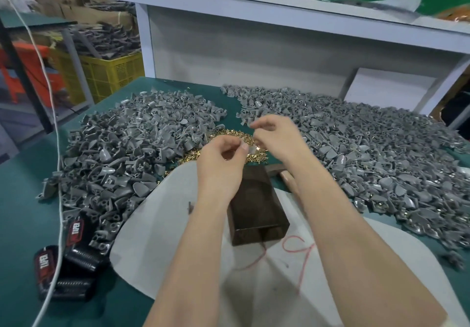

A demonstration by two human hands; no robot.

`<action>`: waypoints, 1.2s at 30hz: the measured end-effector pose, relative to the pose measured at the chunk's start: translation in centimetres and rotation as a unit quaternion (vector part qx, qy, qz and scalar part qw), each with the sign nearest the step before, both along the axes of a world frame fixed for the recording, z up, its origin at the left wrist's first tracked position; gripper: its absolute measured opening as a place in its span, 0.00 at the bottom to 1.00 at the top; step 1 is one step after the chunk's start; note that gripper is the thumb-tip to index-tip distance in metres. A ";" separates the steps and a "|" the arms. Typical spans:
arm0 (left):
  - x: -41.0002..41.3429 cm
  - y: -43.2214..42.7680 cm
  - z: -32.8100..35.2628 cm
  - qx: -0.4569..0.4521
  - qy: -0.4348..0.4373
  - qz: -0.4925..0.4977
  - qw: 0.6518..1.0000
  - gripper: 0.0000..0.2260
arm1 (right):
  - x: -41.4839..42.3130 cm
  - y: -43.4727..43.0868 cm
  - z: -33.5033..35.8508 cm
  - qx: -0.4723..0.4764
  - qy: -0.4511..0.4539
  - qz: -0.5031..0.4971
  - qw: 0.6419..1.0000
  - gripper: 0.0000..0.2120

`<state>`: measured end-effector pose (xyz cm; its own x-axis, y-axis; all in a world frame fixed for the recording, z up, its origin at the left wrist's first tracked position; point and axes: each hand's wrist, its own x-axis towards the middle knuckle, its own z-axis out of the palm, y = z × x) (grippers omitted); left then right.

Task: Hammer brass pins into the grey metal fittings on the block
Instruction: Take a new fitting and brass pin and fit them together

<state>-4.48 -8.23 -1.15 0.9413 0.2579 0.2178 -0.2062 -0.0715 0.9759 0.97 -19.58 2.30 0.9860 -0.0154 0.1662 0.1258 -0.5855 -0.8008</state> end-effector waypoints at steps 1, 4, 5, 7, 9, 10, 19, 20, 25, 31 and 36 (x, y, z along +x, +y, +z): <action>-0.1 -0.2 -0.1 0.042 0.001 0.000 0.999 0.06 | -0.8 -1.0 0.1 0.012 0.015 -0.004 1.000 0.07; -0.3 -0.5 -0.3 0.171 0.033 -0.001 0.985 0.03 | -3.3 -3.1 0.1 0.096 0.065 -0.010 0.993 0.06; -0.4 -0.6 -0.3 0.205 0.047 -0.005 0.978 0.03 | -4.0 -3.5 0.0 0.126 0.075 -0.011 0.989 0.06; -0.6 -0.8 -0.3 0.269 0.072 0.000 0.961 0.06 | -4.9 -3.9 -0.2 0.161 0.084 -0.019 0.983 0.06; -0.6 -0.8 -0.2 0.326 0.094 0.011 0.941 0.05 | -5.5 -4.1 -0.4 0.174 0.082 -0.021 0.981 0.06; -0.5 -0.8 -0.3 0.344 0.104 0.012 0.933 0.05 | -5.7 -4.2 -0.5 0.168 0.081 -0.017 0.982 0.07; -0.4 -0.7 -0.5 0.400 0.115 -0.009 0.909 0.07 | -5.3 -3.2 -2.3 0.048 0.014 0.005 0.999 0.07; -0.4 -0.6 -0.6 0.405 0.115 -0.008 0.907 0.07 | -5.2 -2.9 -2.4 0.007 -0.008 0.006 1.000 0.06; -0.4 -0.5 -0.6 0.420 0.111 -0.008 0.901 0.06 | -5.1 -1.6 -3.3 -0.093 -0.039 0.029 0.994 0.04; -0.5 -0.5 -0.7 0.405 0.100 -0.003 0.909 0.06 | -5.4 -1.7 -4.3 -0.128 -0.061 -0.013 0.990 0.04; -0.6 -0.5 -0.7 0.406 0.093 0.002 0.909 0.07 | -5.4 -1.1 -3.4 -0.183 -0.052 -0.005 0.982 0.05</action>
<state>-5.11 -8.74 -1.82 0.9806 0.0874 0.1754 -0.0408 -0.7843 0.6190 -4.39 -20.64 -1.13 0.9635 0.0544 0.2620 0.1883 -0.8336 -0.5193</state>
